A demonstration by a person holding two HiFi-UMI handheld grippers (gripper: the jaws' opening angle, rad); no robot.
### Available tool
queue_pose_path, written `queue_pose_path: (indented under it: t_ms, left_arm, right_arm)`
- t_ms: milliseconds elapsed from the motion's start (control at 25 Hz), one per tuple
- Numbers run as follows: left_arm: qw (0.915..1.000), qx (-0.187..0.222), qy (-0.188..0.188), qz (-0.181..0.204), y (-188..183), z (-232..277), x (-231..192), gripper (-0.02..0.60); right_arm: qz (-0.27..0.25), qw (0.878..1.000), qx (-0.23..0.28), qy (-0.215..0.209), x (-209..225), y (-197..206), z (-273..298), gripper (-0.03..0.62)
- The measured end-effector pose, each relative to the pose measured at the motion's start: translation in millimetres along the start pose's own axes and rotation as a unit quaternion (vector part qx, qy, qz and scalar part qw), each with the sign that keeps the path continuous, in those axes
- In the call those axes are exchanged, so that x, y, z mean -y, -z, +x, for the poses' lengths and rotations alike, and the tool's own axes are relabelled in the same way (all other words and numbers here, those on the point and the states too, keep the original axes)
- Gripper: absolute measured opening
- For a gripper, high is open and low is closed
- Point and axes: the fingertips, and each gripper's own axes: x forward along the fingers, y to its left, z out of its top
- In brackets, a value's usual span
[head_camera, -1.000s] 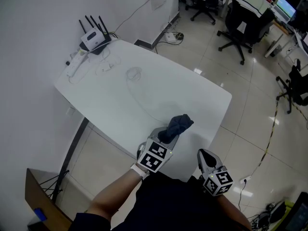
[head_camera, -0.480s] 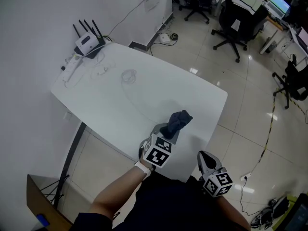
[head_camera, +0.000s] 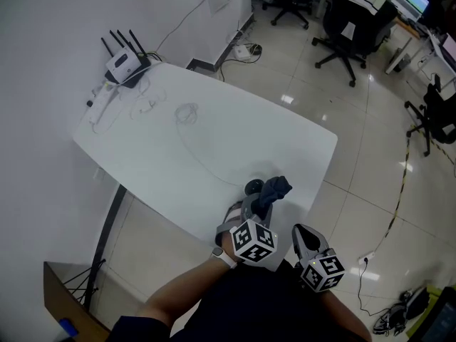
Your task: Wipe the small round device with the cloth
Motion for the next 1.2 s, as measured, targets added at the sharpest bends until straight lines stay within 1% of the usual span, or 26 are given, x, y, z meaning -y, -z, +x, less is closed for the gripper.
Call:
queue_pose_path:
  t_ms: [120, 280, 360, 440, 520, 560, 640, 720, 760, 840, 880, 920, 960, 1000, 1080, 1120, 1200]
  left_arm:
    - [0.9998, -0.019, 0.007, 0.010, 18, 15, 18, 0.097]
    - [0.9978, -0.061, 0.015, 0.020, 51, 39, 28, 0.097]
    - [0.9962, -0.081, 0.027, 0.015, 65, 48, 32, 0.097]
    - [0.9949, -0.086, 0.052, -0.008, 71, 52, 37, 0.097]
    - [0.9918, -0.064, 0.093, -0.059, 66, 48, 43, 0.097]
    - [0.9882, -0.045, 0.114, -0.092, 60, 43, 44, 0.097]
    - [0.9788, -0.005, 0.140, -0.149, 46, 29, 42, 0.095]
    - [0.9690, 0.030, 0.156, -0.189, 31, 11, 36, 0.095]
    - [0.9620, 0.047, 0.169, -0.209, 22, 0, 34, 0.095]
    - [0.9454, 0.082, 0.200, -0.244, 3, -23, 31, 0.095]
    - [0.9395, 0.099, 0.210, -0.252, -5, -34, 29, 0.095]
    - [0.9367, 0.113, 0.215, -0.252, -11, -43, 27, 0.095]
    - [0.9380, 0.121, 0.213, -0.246, -14, -50, 25, 0.095]
    - [0.9440, 0.123, 0.200, -0.232, -15, -55, 22, 0.095]
    - [0.9624, 0.115, 0.156, -0.190, -8, -58, 14, 0.095]
    - [0.9690, 0.111, 0.137, -0.173, -5, -58, 12, 0.095]
    - [0.9747, 0.113, 0.116, -0.154, -4, -62, 11, 0.095]
  right_arm:
    - [0.002, 1.000, -0.007, -0.004, 1, 1, 5, 0.010]
    - [0.006, 1.000, -0.016, -0.008, 3, 5, 12, 0.010]
    - [0.007, 1.000, -0.020, -0.009, 4, 5, 13, 0.010]
    - [0.008, 1.000, -0.023, -0.008, 5, 5, 15, 0.011]
    - [0.014, 1.000, -0.025, -0.007, 6, 5, 15, 0.010]
    - [0.020, 0.999, -0.025, -0.005, 9, 5, 15, 0.010]
    - [0.045, 0.999, -0.022, -0.002, 17, 3, 14, 0.010]
    - [0.070, 0.997, -0.013, -0.009, 24, -1, 12, 0.011]
    - [0.078, 0.997, -0.007, -0.018, 24, -4, 11, 0.011]
    - [0.090, 0.995, 0.001, -0.051, 18, -10, 12, 0.011]
    - [0.098, 0.993, 0.002, -0.072, 12, -14, 13, 0.017]
    - [0.109, 0.990, 0.001, -0.094, 5, -17, 15, 0.049]
    - [0.120, 0.986, 0.001, -0.115, -3, -21, 17, 0.098]
    - [0.130, 0.982, 0.002, -0.135, -10, -25, 19, 0.133]
    - [0.149, 0.974, 0.001, -0.168, -26, -32, 24, 0.203]
    - [0.158, 0.970, -0.003, -0.182, -34, -34, 28, 0.242]
    - [0.176, 0.962, -0.021, -0.206, -52, -33, 36, 0.303]
